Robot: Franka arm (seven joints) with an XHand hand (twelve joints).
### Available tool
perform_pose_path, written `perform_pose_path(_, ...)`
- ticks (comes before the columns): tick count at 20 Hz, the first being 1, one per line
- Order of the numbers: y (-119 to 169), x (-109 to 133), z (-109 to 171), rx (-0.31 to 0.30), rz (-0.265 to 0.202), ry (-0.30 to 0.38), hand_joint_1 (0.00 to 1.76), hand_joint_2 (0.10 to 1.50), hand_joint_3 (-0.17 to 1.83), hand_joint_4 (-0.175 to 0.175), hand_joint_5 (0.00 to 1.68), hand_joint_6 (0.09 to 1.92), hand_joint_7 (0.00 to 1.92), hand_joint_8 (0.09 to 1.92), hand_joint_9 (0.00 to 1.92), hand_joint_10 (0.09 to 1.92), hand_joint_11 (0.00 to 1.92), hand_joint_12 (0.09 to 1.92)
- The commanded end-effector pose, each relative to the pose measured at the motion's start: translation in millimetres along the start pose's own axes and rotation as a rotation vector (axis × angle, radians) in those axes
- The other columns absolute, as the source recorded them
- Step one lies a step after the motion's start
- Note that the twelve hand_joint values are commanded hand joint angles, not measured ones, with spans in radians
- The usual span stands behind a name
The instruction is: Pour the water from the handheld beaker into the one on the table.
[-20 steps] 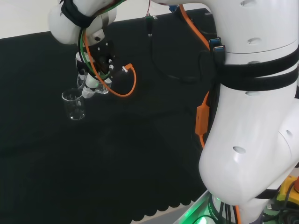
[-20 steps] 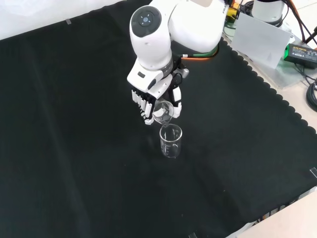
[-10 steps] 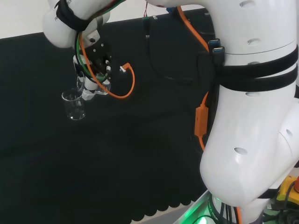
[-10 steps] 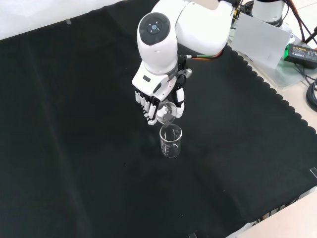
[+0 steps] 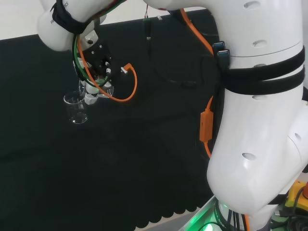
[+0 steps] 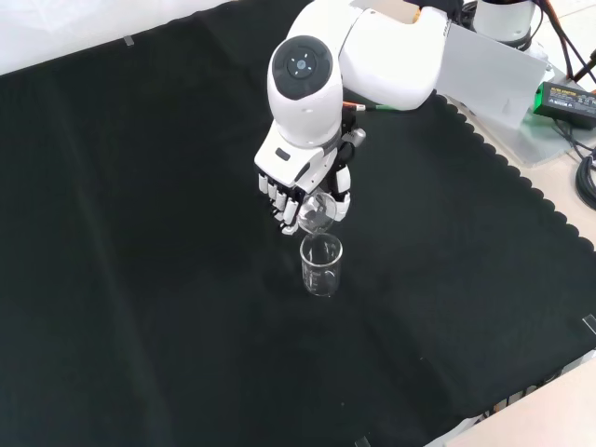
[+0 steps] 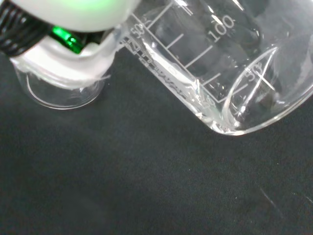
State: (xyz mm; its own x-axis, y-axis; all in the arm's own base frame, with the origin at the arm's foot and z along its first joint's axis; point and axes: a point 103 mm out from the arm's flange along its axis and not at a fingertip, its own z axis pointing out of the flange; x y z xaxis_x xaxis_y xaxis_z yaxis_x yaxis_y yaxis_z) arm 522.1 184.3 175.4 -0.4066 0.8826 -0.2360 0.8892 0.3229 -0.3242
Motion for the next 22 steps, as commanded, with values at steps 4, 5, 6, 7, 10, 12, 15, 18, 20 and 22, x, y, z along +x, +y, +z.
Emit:
perform_pose_path(4,-0.5,1.9,-3.9,0.020,0.004,-0.020,1.15,0.66,0.55,0.175,1.44,0.32,1.76,0.09,1.65,0.09,1.28,0.81)
perform_pose_path(5,-0.4,1.8,-4.5,0.026,0.004,-0.018,1.15,0.66,0.55,0.175,1.44,0.32,1.76,0.09,1.65,0.09,1.28,0.81)
perform_pose_path(6,-0.2,2.3,-5.3,0.031,0.002,-0.019,1.15,0.66,0.55,0.175,1.44,0.32,1.76,0.09,1.65,0.09,1.28,0.81)
perform_pose_path(7,-0.1,3.0,-6.1,0.034,0.001,-0.024,1.15,0.66,0.55,0.175,1.44,0.32,1.76,0.09,1.65,0.09,1.28,0.81)
perform_pose_path(10,0.6,4.8,-8.6,0.038,0.001,-0.036,1.15,0.66,0.55,0.175,1.44,0.32,1.76,0.09,1.65,0.09,1.28,0.81)
perform_pose_path(12,0.8,5.4,-10.6,0.040,-0.001,-0.034,1.15,0.66,0.55,0.175,1.44,0.31,1.76,0.09,1.65,0.09,1.28,0.81)
perform_pose_path(15,1.3,7.5,-13.4,0.048,-0.002,-0.045,1.15,0.66,0.55,0.175,1.44,0.31,1.76,0.09,1.65,0.09,1.28,0.81)
perform_pose_path(18,1.6,10.3,-15.2,0.059,-0.003,-0.061,1.15,0.66,0.55,0.175,1.44,0.31,1.76,0.09,1.66,0.09,1.28,0.81)
perform_pose_path(20,1.9,11.7,-15.9,0.065,-0.004,-0.066,1.15,0.66,0.55,0.175,1.44,0.31,1.76,0.09,1.66,0.09,1.28,0.81)
perform_pose_path(22,2.1,12.9,-16.5,0.069,-0.003,-0.072,1.15,0.66,0.55,0.175,1.44,0.31,1.76,0.09,1.66,0.09,1.29,0.81)
